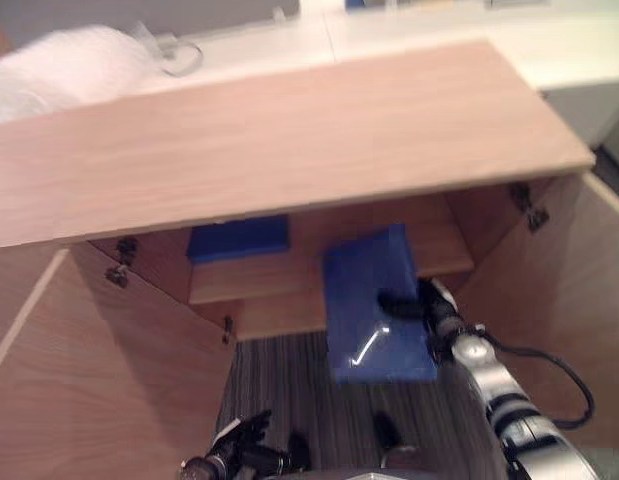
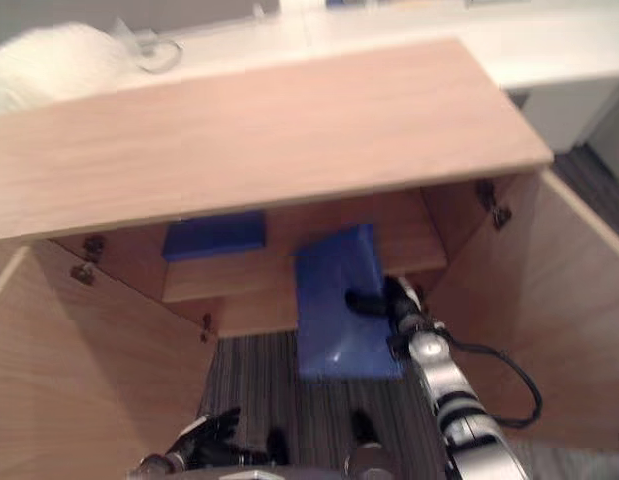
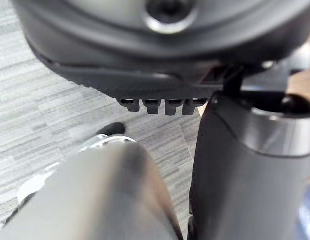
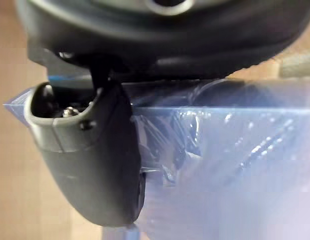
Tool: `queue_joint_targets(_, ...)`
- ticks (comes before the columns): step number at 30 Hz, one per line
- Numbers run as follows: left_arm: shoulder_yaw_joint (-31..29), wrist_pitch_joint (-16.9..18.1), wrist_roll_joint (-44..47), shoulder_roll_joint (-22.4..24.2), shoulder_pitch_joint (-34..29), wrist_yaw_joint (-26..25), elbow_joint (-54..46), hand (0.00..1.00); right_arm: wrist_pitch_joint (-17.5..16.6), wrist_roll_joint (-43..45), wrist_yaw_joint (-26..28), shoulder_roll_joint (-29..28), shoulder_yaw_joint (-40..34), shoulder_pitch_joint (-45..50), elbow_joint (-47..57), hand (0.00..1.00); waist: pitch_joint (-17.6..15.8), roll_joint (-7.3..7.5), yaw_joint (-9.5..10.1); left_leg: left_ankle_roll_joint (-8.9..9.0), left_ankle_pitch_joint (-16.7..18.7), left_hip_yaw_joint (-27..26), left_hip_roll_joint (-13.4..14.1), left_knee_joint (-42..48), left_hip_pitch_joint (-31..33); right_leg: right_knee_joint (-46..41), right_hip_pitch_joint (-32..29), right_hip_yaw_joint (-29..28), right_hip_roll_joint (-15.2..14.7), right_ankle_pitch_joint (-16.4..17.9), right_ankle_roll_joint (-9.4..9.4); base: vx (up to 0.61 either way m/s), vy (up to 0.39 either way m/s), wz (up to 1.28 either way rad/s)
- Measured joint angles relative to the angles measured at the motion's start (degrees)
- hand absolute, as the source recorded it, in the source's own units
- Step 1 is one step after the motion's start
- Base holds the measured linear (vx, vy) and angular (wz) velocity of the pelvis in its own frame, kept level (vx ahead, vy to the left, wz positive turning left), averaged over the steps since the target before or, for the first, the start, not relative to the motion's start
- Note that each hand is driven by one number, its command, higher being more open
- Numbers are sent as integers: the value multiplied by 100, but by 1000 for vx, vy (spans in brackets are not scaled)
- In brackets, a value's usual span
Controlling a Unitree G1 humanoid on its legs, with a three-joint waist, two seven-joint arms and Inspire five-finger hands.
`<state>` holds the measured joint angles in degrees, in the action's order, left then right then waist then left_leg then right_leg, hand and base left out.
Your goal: Walk over to the cabinet, pick up the folder, carry it to the office cabinet, place the folder inside the office cabinet, then close the office cabinet door
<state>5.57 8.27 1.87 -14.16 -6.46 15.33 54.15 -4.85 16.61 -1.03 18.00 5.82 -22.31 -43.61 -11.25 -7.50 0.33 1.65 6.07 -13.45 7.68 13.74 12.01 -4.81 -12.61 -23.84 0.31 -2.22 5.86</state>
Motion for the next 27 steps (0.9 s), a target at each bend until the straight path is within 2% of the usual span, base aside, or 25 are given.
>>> queue_joint_targets(2,-257,-5,109,48,27,-20,-44,100,27,680,-169,-32,-182,-191,31,0,-211,-114,79,-6,145,22,138,442,295,-100,-166,25,77,-24,3,-165,54,-16)
queue_joint_targets(3,-355,-7,220,121,50,-75,-113,100,31,1134,-239,-20,-248,-219,196,0,-319,-162,196,-3,208,17,216,675,436,-385,-357,208,111,116,-114,-156,14,-11)
queue_joint_targets(5,-446,-9,332,161,136,-207,-210,100,27,1857,-339,-64,-294,-374,573,0,-540,-178,258,-1,320,44,266,1094,707,-1173,-853,760,52,386,-127,-196,-55,0)
queue_joint_targets(6,-468,-11,405,162,199,-219,-246,100,19,2101,-396,-82,-318,-512,775,0,-632,-212,250,19,390,120,286,1338,886,-1577,-1083,823,87,533,-123,-207,-85,13)
queue_joint_targets(9,-485,-2,589,176,225,-233,-573,100,-32,2338,-563,-102,-495,-1316,1078,0,-870,-258,281,43,585,176,364,2023,1416,-2534,-1765,974,144,881,-142,-196,-82,2)
queue_joint_targets(12,-534,30,800,293,230,-212,-803,100,-135,2524,-766,-47,-889,-2229,1082,0,-1083,-329,369,52,754,244,453,2498,1825,-3041,-2206,1125,179,988,-180,-153,-19,-5)
queue_joint_targets(14,-681,27,939,456,282,-274,-815,100,-212,2661,-873,45,-1010,-2683,1081,0,-1158,-335,382,91,828,288,455,2719,2105,-3302,-2499,1143,182,1058,-176,-121,0,3)
queue_joint_targets(17,-862,-11,1248,674,453,-510,-780,100,-279,3039,-970,233,-1107,-3390,952,0,-1311,-334,384,46,931,304,466,3133,2516,-3777,-2956,1132,182,1212,-134,-49,5,0)
queue_joint_targets(21,-1035,-38,1610,878,598,-660,-780,100,-289,3823,-1092,342,-1070,-4216,416,0,-1394,-349,433,-6,1236,318,483,3805,2975,-4558,-3511,1084,181,1488,-38,5,18,-2)
queue_joint_targets(24,-1081,-48,1721,985,756,-686,-787,100,-313,4341,-1120,670,-901,-4505,123,0,-1428,-394,549,-25,1341,404,474,4114,3318,-4874,-3822,1107,155,1611,9,-3,50,8)
queue_joint_targets(27,-1098,-57,1793,1038,804,-723,-899,100,-325,4696,-1284,775,-871,-4739,-129,0,-1492,-414,567,-29,1376,473,383,4288,3534,-5115,-4020,1130,59,1726,49,-33,58,21)
